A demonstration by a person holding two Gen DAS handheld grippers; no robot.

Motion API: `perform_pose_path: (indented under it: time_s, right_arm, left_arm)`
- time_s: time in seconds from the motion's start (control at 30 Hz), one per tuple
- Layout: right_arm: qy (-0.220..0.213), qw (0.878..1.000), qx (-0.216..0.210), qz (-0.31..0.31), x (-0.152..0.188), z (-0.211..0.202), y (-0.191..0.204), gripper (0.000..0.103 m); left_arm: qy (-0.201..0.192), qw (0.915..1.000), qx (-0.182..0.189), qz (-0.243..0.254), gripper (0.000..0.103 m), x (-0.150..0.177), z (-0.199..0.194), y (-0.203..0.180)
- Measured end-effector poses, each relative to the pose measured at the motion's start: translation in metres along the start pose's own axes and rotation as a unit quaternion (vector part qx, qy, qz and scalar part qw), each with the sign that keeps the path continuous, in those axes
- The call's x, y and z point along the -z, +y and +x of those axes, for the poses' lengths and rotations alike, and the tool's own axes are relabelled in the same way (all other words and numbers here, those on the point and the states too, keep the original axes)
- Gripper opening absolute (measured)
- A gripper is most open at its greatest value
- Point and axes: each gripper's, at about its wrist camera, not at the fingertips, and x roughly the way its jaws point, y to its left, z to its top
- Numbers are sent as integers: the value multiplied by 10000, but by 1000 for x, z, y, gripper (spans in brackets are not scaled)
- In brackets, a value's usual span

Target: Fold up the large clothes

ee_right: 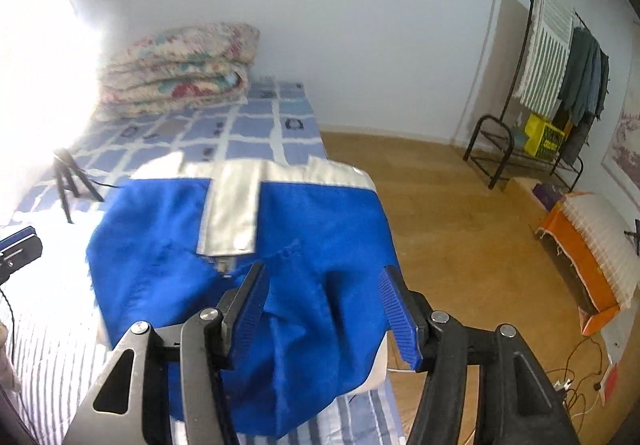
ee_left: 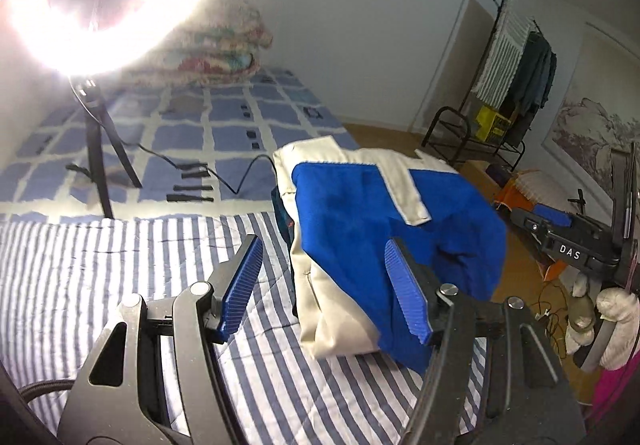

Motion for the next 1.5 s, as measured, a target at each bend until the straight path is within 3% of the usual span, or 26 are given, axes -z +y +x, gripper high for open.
perform_pose_path:
  time_s: [0.2,0.57,0.93,1.27,1.5]
  right_arm:
    - [-301,9995,-92,-76,3,-59,24,59]
    - [-724,9964,-450,12,24,-206,41,59]
    - [-748,9928,-924,121,93,-335,57,59]
    - [-969,9915,-863,15,158,-379,83,60]
    - [-1112,9911,-725,-47,179,-394,92,63]
  left_arm:
    - [-299,9989,-103,332,66,5,-63,-14]
    - [-710,9958,-239,534,66,20,-233,-38]
    - [-1055,9913,-290,728,66,75,-381,-67]
    - [-942,9918,-461,724,66,146,-420,-67]
    - [-910,9917,-529,733,67,161,-426,-68]
